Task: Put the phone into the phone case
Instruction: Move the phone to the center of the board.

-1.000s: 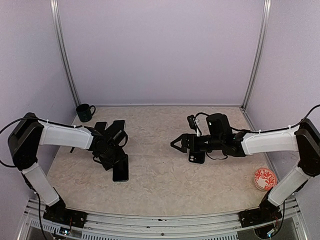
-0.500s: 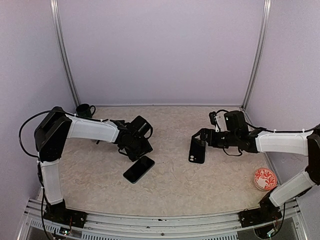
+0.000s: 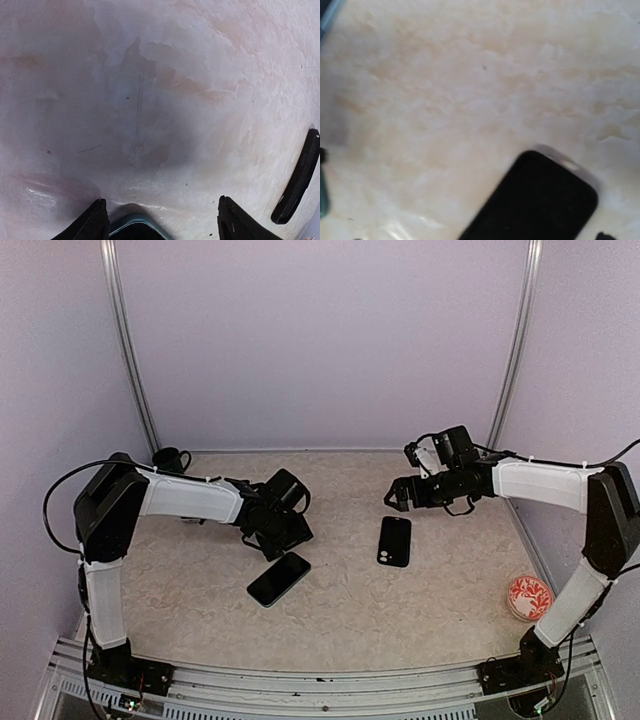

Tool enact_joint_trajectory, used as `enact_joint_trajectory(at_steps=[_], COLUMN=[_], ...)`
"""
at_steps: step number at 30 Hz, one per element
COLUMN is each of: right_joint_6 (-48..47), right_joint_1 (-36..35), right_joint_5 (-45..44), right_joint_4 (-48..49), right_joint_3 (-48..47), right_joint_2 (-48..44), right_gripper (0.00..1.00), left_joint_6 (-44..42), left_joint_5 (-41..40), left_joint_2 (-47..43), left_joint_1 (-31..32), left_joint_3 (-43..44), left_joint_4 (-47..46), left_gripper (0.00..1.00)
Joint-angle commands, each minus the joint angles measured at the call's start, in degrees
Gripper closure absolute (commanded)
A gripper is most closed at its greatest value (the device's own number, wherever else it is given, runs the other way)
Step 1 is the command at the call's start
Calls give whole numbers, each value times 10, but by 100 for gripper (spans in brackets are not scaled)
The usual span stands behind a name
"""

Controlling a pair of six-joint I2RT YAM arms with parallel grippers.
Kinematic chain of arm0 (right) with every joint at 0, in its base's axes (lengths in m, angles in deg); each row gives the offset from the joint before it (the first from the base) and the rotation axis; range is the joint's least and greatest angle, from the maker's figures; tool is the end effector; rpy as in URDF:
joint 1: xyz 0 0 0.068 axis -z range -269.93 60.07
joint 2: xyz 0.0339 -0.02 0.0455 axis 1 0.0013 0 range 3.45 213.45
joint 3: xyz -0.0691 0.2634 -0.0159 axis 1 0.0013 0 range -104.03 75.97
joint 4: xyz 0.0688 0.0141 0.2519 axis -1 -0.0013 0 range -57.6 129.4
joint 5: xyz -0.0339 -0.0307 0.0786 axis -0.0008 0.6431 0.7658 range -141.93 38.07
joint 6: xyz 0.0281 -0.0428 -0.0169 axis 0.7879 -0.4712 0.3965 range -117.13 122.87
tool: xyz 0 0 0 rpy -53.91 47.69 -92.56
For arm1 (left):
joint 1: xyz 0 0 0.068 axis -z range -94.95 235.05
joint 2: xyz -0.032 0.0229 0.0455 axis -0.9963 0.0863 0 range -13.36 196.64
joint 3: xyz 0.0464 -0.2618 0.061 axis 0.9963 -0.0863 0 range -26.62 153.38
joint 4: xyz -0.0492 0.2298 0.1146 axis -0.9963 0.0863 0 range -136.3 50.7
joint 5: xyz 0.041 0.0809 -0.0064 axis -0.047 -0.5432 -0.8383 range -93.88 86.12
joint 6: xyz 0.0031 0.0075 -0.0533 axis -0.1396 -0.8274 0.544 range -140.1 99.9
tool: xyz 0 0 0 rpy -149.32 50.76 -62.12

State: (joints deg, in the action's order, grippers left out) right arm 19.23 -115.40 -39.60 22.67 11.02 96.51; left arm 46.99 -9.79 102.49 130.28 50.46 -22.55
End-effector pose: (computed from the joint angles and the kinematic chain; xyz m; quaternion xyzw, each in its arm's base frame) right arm 0.3178 0.1599 0.2379 -0.1140 0.9118 0.2289 0.3212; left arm 0.2944 -0.2915 0.1473 -0.1960 0.9502 -0.1691 0.1736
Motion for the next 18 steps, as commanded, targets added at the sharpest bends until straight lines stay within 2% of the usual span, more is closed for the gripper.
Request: enact_joint_trajectory(at_steps=[1, 8, 11, 18], right_joint_6=[-66, -145, -157, -196], right_joint_1=[7, 11, 26, 44], right_joint_5=[-29, -51, -46, -54], right_joint_4=[-91, -135, -142, -141], right_joint_3=[-31, -71, -85, -119], right_joint_2=[32, 81, 111, 172], right_gripper=[1, 1, 4, 11], left_joint_6=[-27, -82, -91, -96], left_joint_5=[-9, -6, -2, 9], left_joint_2=[-22, -91, -106, -102], left_joint_1=[-19, -23, -16, 16], left_joint_3=[-79, -177, -210, -235], left_joint_4=[65, 56, 46, 31], left_gripper=[23, 18, 17, 17])
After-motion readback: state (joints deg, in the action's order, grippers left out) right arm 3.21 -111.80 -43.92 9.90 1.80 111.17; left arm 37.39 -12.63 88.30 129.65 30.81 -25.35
